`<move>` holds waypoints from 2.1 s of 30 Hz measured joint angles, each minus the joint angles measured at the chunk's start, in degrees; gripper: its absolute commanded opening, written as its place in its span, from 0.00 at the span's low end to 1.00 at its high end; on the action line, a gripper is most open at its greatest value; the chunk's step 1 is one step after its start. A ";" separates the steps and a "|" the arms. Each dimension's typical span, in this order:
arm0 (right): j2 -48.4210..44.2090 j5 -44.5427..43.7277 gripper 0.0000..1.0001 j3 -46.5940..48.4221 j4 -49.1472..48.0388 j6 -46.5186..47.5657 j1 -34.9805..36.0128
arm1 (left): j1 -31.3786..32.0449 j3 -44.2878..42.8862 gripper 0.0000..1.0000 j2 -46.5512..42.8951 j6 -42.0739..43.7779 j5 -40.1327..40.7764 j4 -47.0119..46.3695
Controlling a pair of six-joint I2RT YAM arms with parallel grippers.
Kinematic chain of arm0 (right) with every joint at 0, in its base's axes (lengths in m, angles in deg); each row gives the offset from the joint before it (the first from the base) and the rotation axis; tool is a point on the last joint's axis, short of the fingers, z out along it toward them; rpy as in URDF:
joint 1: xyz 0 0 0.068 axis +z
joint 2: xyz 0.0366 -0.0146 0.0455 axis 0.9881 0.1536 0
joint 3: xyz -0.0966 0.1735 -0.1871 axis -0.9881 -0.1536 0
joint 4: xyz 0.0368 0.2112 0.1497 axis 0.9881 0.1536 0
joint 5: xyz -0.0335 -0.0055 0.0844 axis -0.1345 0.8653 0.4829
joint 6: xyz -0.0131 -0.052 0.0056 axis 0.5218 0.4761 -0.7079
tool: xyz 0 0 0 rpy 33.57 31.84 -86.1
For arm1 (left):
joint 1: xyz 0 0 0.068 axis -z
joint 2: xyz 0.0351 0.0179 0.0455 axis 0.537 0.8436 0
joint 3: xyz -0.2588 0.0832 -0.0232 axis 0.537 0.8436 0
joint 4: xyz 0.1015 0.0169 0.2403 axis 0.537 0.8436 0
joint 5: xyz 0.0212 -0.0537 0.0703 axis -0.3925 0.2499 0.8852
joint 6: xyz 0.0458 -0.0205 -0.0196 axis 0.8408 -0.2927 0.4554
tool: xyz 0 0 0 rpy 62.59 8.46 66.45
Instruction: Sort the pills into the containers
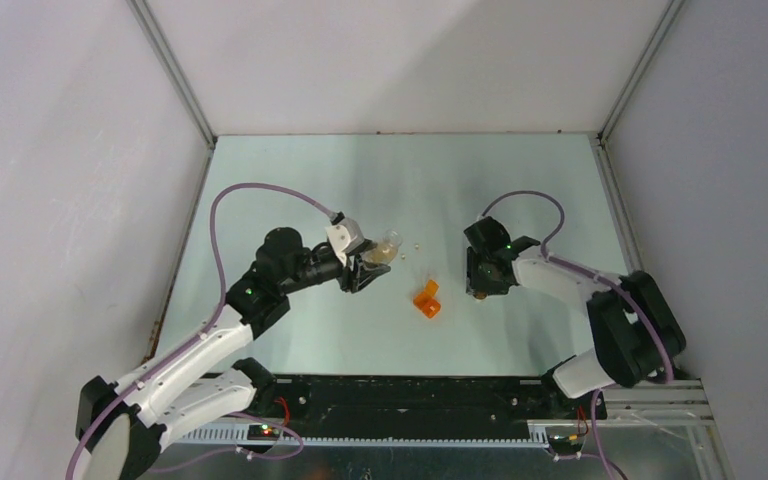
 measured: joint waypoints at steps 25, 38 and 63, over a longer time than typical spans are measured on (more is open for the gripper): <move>-26.93 45.51 0.39 2.62 -26.03 5.62 4.44 | 0.17 -7.56 0.03 2.29 12.17 -6.95 16.11; -23.12 46.93 0.40 6.71 -27.63 5.95 9.11 | 0.46 -8.20 0.02 3.58 13.29 -9.46 20.50; -16.81 44.54 0.38 15.54 -11.67 11.78 10.51 | 0.94 -8.70 0.00 4.11 15.08 -9.86 23.10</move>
